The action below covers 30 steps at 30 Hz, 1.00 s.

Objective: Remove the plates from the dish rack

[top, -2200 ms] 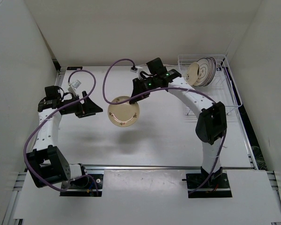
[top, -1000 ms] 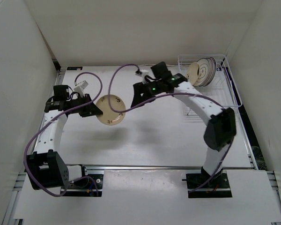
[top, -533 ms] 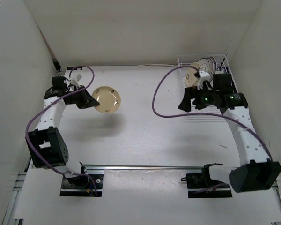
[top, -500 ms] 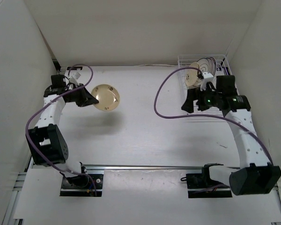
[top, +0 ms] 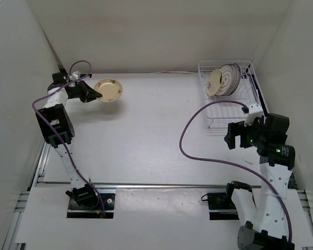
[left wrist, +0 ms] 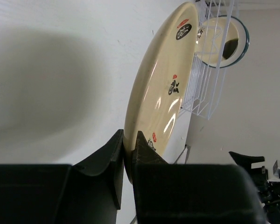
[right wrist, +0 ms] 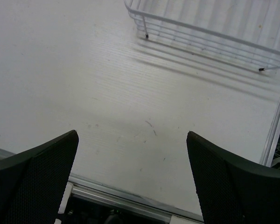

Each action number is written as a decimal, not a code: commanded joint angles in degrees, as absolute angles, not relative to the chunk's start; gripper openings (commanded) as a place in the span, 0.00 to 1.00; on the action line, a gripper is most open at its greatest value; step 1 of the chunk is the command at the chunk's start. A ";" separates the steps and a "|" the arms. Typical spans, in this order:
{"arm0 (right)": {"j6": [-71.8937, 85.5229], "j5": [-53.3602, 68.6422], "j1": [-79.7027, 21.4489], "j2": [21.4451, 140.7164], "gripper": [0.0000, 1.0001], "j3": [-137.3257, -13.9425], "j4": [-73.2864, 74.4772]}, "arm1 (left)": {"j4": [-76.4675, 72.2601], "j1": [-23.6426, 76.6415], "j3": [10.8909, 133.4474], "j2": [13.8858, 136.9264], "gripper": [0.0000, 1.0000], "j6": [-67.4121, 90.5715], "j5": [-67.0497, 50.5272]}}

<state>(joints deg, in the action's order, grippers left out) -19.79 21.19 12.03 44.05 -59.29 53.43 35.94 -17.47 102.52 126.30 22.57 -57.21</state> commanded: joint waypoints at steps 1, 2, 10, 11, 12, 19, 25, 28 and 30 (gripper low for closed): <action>-22.24 21.18 12.30 42.89 1.00 -57.49 56.51 | 34.80 -20.65 107.92 127.43 0.10 22.59 -61.62; -21.45 21.18 12.30 42.89 1.00 -57.48 56.51 | 34.80 -21.70 107.93 128.40 0.10 22.59 -60.92; -18.37 22.76 12.30 45.61 1.00 -56.34 55.20 | 34.28 -24.17 109.25 136.40 0.10 21.80 -58.71; -17.15 23.46 12.30 46.14 1.00 -55.82 54.67 | 34.28 -24.17 109.25 136.93 0.10 21.80 -58.71; -17.14 23.47 12.30 46.14 1.00 -55.81 54.67 | 34.28 -24.17 109.25 136.93 0.10 21.80 -58.71; -14.50 26.19 12.30 47.20 1.00 -54.05 50.72 | 36.04 -24.17 110.30 138.69 0.10 19.86 -48.88; -13.89 26.19 12.30 47.72 1.00 -53.53 49.57 | 37.27 -24.17 110.30 138.69 0.10 18.72 -42.73; -13.27 26.72 12.30 47.72 1.00 -52.91 48.96 | 38.58 -24.17 109.78 138.16 0.19 18.19 -38.51; -13.27 26.72 12.30 47.72 1.00 -52.91 48.96 | 38.58 -24.17 109.78 137.64 0.25 17.58 -36.05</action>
<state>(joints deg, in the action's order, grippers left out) -14.06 24.80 12.03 47.75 -53.36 51.37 37.26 -24.16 108.81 140.14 20.21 -46.35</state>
